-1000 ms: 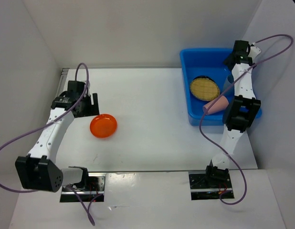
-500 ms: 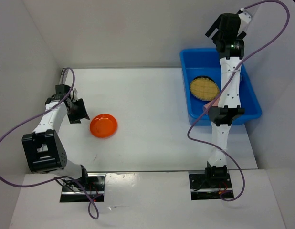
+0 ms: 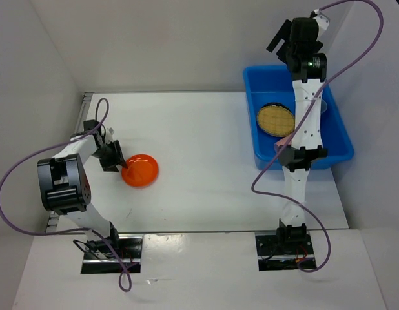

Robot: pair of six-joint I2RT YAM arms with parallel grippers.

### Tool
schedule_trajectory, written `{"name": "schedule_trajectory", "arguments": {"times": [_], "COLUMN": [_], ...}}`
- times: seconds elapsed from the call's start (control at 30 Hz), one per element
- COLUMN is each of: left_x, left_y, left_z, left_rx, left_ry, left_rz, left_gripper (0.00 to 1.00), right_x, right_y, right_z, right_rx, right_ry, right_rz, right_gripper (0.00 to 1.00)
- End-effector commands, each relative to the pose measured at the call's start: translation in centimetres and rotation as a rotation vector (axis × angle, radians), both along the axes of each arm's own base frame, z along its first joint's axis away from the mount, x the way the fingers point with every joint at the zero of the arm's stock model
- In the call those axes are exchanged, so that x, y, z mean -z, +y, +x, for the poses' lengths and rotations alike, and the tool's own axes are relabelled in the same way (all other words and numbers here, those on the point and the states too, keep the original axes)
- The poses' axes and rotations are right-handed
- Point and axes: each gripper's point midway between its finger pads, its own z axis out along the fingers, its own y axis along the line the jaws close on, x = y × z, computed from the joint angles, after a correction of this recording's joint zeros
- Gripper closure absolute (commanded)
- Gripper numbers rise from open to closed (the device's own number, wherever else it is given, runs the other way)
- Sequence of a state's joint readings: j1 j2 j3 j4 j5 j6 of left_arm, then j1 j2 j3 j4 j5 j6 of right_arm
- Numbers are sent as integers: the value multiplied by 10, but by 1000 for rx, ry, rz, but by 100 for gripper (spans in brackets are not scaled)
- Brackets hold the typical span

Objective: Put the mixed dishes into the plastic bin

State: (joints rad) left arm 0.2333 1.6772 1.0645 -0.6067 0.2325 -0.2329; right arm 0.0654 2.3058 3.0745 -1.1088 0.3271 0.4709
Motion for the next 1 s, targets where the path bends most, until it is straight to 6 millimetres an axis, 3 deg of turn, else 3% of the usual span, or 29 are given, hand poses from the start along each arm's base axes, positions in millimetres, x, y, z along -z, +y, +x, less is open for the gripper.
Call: {"name": "schedule_trajectory", "arguments": {"times": [0.0,0.2,0.37,0.5,0.53,0.63,0.7,0.77,0.83,0.87,0.9,0.97], "left_x": [9,25,31,34,36,34,24,16,-4,-11,-28,-44], "left_y": [1,-5,-10,-16,-17,-16,-19,-21,-24,-26,-28,-37], "left_z": [-1,-2,-2,-1,-2,1,5,9,16,18,22,25], "left_rx": [29,49,68,88,89,98,106,104,83,81,95,108], "left_ry": [3,44,50,39,45,34,2,-30,-86,-107,-165,-195], "left_rz": [-23,-85,-137,-189,-200,-195,-209,-221,-233,-241,-243,-242], "left_gripper": [47,47,52,67,81,100,100,100,100,100,100,100], "right_x": [-61,-88,-89,-93,-97,-116,-133,-134,-142,-136,-149,-149], "right_y": [24,50,66,81,81,87,85,84,77,75,69,71], "right_z": [-37,-57,-65,-75,-82,-106,-128,-146,-166,-166,-186,-201], "right_rx": [-78,-135,-143,-187,-193,-221,-216,-209,-195,-186,-186,-215], "right_ry": [-123,-182,-174,-178,-182,-215,-246,-232,-239,-208,-239,-222], "right_rz": [-5,-5,-12,19,31,51,64,57,80,71,78,90], "right_gripper": [0,0,0,0,0,0,0,0,0,0,0,0]}}
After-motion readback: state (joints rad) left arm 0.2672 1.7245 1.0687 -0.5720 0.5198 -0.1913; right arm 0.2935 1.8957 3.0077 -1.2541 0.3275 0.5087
